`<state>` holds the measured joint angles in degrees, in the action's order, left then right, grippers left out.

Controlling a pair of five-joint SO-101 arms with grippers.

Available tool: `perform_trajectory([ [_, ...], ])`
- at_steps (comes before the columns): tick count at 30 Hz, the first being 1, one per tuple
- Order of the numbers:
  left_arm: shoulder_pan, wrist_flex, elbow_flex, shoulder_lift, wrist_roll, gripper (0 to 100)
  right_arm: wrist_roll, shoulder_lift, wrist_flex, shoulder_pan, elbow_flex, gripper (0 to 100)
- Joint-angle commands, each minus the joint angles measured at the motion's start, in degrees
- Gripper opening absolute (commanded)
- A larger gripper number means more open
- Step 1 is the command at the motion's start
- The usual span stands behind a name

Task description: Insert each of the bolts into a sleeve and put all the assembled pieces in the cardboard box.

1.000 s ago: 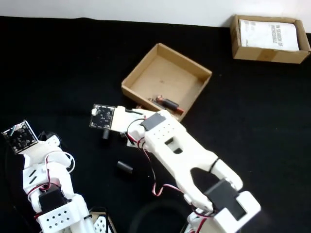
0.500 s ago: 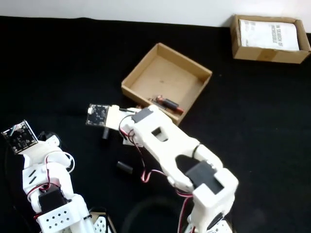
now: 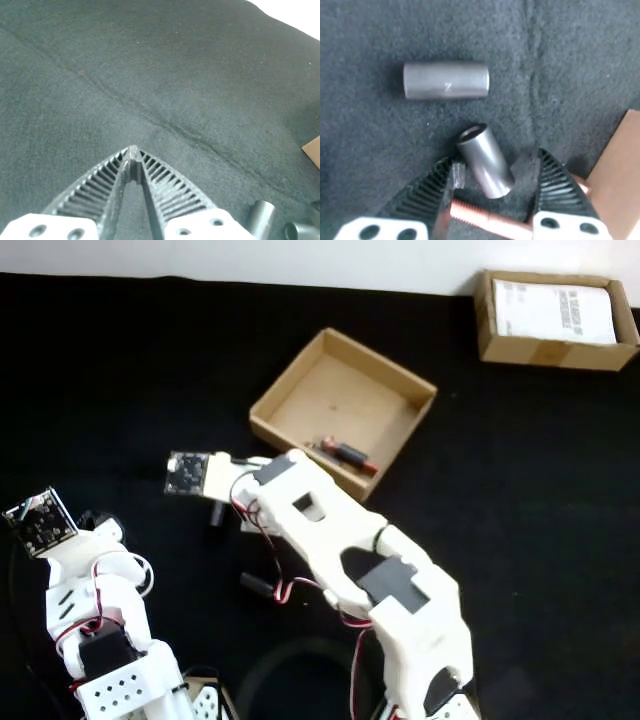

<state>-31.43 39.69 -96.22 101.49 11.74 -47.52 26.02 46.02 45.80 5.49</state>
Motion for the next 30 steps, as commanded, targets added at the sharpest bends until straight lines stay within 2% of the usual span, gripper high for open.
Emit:
perform_trajectory([
  [1,-0.75,0.00,-1.10,0.31,0.09,1,-0.62,1.27,-1.10,1.19,-3.38,18.4],
  [5,-0.75,0.00,-1.10,0.31,0.09,1,-0.35,1.54,-1.01,1.36,-3.03,1.0],
  [6,-0.75,0.00,-1.10,0.31,0.18,1,-0.35,1.54,-1.01,1.36,-3.03,0.3],
  [14,-0.66,0.00,-1.10,0.31,0.26,1,-0.26,0.48,-0.75,-1.10,-4.26,0.6],
  [22,-0.40,0.00,-1.10,-0.04,0.35,1,0.00,-12.53,2.86,-3.47,-7.43,0.6],
  [30,3.12,3.43,-1.10,-0.22,0.18,1,11.96,-28.97,10.77,-3.47,-6.90,0.6],
])
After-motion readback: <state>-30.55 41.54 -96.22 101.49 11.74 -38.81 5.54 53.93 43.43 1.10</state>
